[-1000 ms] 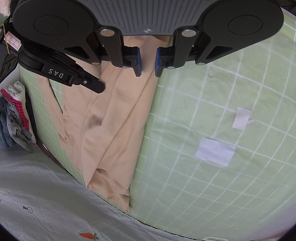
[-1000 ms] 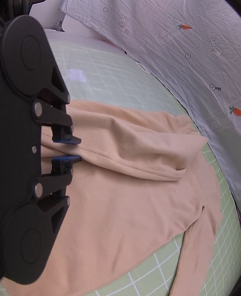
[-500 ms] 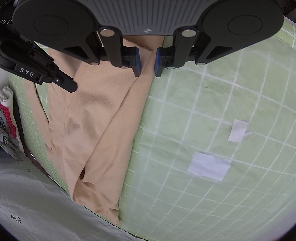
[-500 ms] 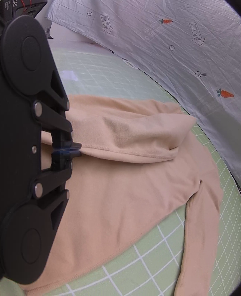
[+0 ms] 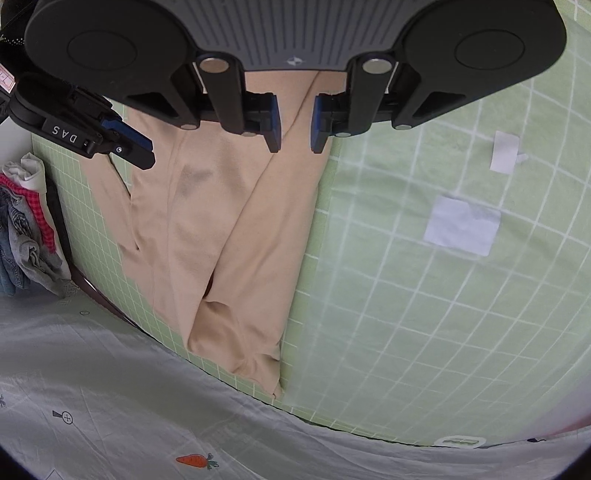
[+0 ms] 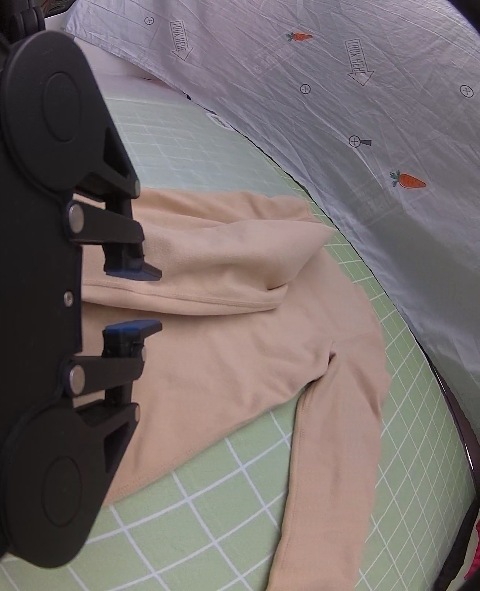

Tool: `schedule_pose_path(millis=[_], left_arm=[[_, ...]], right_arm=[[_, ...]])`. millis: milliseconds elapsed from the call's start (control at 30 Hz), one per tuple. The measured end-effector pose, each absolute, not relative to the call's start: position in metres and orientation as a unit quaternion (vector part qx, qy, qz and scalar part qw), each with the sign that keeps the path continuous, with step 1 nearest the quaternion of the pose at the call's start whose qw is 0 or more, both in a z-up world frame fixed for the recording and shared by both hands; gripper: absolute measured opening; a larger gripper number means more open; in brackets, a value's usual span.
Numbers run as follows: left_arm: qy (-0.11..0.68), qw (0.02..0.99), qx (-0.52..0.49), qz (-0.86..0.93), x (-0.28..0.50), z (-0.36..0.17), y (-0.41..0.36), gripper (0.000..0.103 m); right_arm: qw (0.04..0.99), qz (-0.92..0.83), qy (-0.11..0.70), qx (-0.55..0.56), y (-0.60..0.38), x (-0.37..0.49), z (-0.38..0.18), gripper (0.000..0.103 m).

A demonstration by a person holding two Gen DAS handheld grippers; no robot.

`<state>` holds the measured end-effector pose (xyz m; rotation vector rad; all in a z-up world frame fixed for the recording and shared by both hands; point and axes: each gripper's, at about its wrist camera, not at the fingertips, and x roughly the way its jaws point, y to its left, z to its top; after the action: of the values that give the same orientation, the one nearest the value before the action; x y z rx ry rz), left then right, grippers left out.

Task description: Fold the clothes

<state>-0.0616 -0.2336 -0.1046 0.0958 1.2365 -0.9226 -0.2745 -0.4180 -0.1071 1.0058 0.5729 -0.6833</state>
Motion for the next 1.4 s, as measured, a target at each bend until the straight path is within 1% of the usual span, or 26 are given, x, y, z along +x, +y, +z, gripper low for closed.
schedule_pose_path(millis=[267, 400, 467, 533, 600, 633, 733, 767, 833, 867, 900, 933, 967, 1000, 1033, 1100, 1233, 1400], left_arm=[[0.556, 0.689, 0.015, -0.465, -0.041, -0.094, -0.297, 0.019], [0.556, 0.675, 0.007, -0.486, -0.024, -0.094, -0.332, 0.026], [0.552, 0.667, 0.006, -0.500, -0.013, -0.095, -0.355, 0.026], [0.552, 0.659, 0.002, -0.511, -0.004, -0.097, -0.375, 0.028], [0.554, 0.650, -0.006, -0.521, 0.005, -0.099, -0.394, 0.030], [0.555, 0.644, -0.010, -0.526, 0.008, -0.102, -0.403, 0.031], [0.565, 0.628, -0.027, -0.534, 0.017, -0.111, -0.421, 0.031], [0.568, 0.624, -0.035, -0.536, 0.019, -0.114, -0.425, 0.031], [0.577, 0.613, -0.051, -0.538, 0.021, -0.120, -0.433, 0.031], [0.581, 0.610, -0.054, -0.536, 0.021, -0.123, -0.437, 0.031], [0.585, 0.608, -0.056, -0.534, 0.021, -0.126, -0.440, 0.030], [0.587, 0.609, -0.054, -0.530, 0.021, -0.129, -0.443, 0.028], [0.590, 0.610, -0.054, -0.526, 0.021, -0.133, -0.444, 0.028], [0.593, 0.610, -0.060, -0.522, 0.022, -0.136, -0.443, 0.023], [0.596, 0.609, -0.067, -0.518, 0.023, -0.139, -0.443, 0.005], [0.598, 0.611, -0.090, -0.511, 0.028, -0.143, -0.437, 0.000], [0.585, 0.634, -0.132, -0.488, 0.042, -0.144, -0.420, 0.000], [0.580, 0.650, -0.152, -0.467, 0.062, -0.144, -0.409, 0.000]], right_arm=[[0.721, -0.300, 0.197, 0.593, -0.474, -0.271, -0.140, 0.021], [0.703, -0.301, 0.187, 0.617, -0.495, -0.264, -0.156, 0.021], [0.699, -0.299, 0.181, 0.623, -0.505, -0.259, -0.162, 0.023], [0.696, -0.296, 0.178, 0.629, -0.515, -0.254, -0.166, 0.027], [0.696, -0.287, 0.178, 0.633, -0.524, -0.249, -0.170, 0.027], [0.698, -0.280, 0.178, 0.635, -0.527, -0.247, -0.171, 0.030], [0.699, -0.261, 0.176, 0.643, -0.535, -0.242, -0.175, 0.033], [0.697, -0.256, 0.176, 0.646, -0.537, -0.240, -0.176, 0.032], [0.690, -0.246, 0.175, 0.657, -0.541, -0.239, -0.180, 0.024], [0.685, -0.242, 0.172, 0.665, -0.542, -0.240, -0.183, 0.021], [0.680, -0.238, 0.169, 0.673, -0.543, -0.241, -0.186, 0.016], [0.673, -0.236, 0.163, 0.681, -0.543, -0.242, -0.189, 0.009], [0.667, -0.234, 0.157, 0.690, -0.543, -0.244, -0.192, 0.008], [0.662, -0.233, 0.151, 0.696, -0.543, -0.245, -0.195, 0.007], [0.660, -0.232, 0.145, 0.700, -0.542, -0.247, -0.195, 0.006], [0.656, -0.232, 0.133, 0.706, -0.541, -0.251, -0.196, 0.005], [0.656, -0.235, 0.111, 0.709, -0.538, -0.260, -0.197, 0.005], [0.664, -0.243, 0.119, 0.697, -0.539, -0.263, -0.199, 0.005]])
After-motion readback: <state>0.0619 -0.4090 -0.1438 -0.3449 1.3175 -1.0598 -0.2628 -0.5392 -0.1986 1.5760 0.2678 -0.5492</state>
